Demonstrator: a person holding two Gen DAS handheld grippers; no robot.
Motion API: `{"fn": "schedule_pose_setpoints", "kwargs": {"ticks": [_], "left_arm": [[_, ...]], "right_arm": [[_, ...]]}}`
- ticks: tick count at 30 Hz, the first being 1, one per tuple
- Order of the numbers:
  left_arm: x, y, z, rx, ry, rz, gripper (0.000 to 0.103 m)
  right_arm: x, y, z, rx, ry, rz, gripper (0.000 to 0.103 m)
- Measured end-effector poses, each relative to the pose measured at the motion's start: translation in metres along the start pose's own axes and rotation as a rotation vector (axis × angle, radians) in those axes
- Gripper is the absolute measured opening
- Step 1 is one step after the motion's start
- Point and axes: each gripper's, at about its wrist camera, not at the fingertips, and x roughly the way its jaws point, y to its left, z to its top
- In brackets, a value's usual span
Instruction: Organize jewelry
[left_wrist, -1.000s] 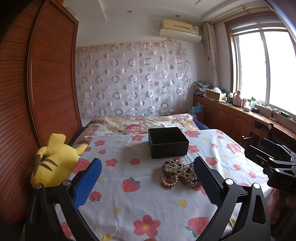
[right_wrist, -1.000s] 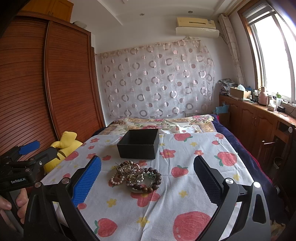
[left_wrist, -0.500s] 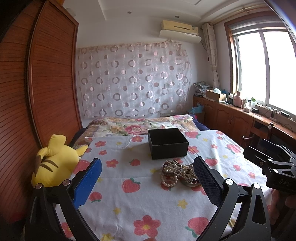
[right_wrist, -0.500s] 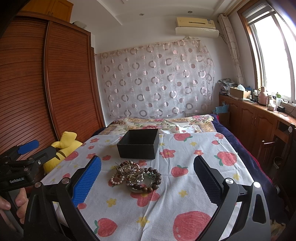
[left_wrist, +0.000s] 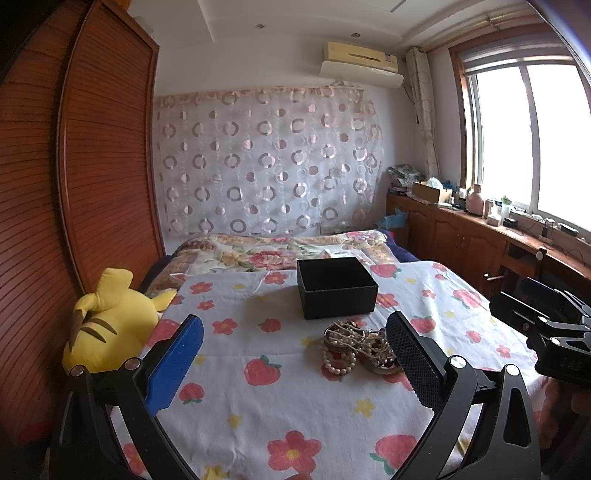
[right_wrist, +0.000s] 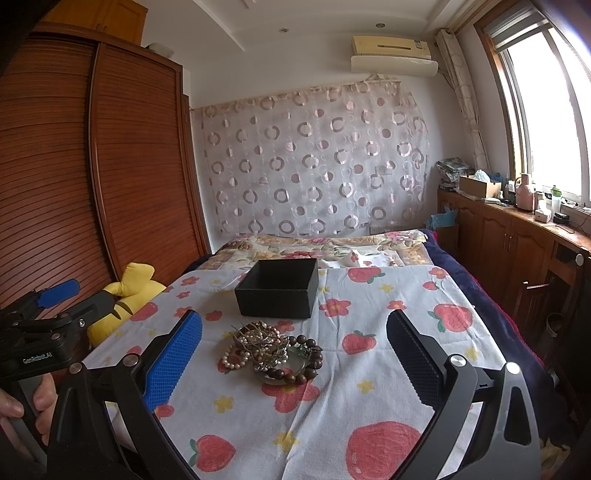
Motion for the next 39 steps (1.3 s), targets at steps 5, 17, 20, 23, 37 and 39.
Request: {"fn": "schedule_pose_setpoints", "kwargs": {"ticks": [5, 17, 20, 23, 37, 39], "left_arm": [[-0.004, 0.0, 0.011, -0.002, 0.0, 0.0, 0.096], [-0.003, 0.002, 0.001, 0.0, -0.002, 0.0, 0.096], [-0.004, 0.002, 0.007, 0.0, -0.001, -0.001, 0.096], [-0.003, 0.002, 0.001, 0.0, -0.003, 0.0, 0.096], [0.007, 0.009, -0.004, -0.003, 0.025, -0.008, 0.096], [0.012, 0.011, -0.005, -0.002, 0.043, -0.011, 0.096]], "right_arm": [[0.0, 0.0, 0.0, 0.0, 0.0, -0.002, 0.101], [-0.001, -0.001, 0.0, 0.001, -0.002, 0.001, 0.101], [-0.002, -0.001, 0.0, 0.001, -0.003, 0.001, 0.101], [-0.002, -0.001, 0.0, 0.001, -0.003, 0.001, 0.101], [0.01, -0.002, -0.004, -0.008, 0.021, 0.04, 0.101], [0.014, -0.001, -0.008, -0.016, 0.029, 0.05, 0.101]]}}
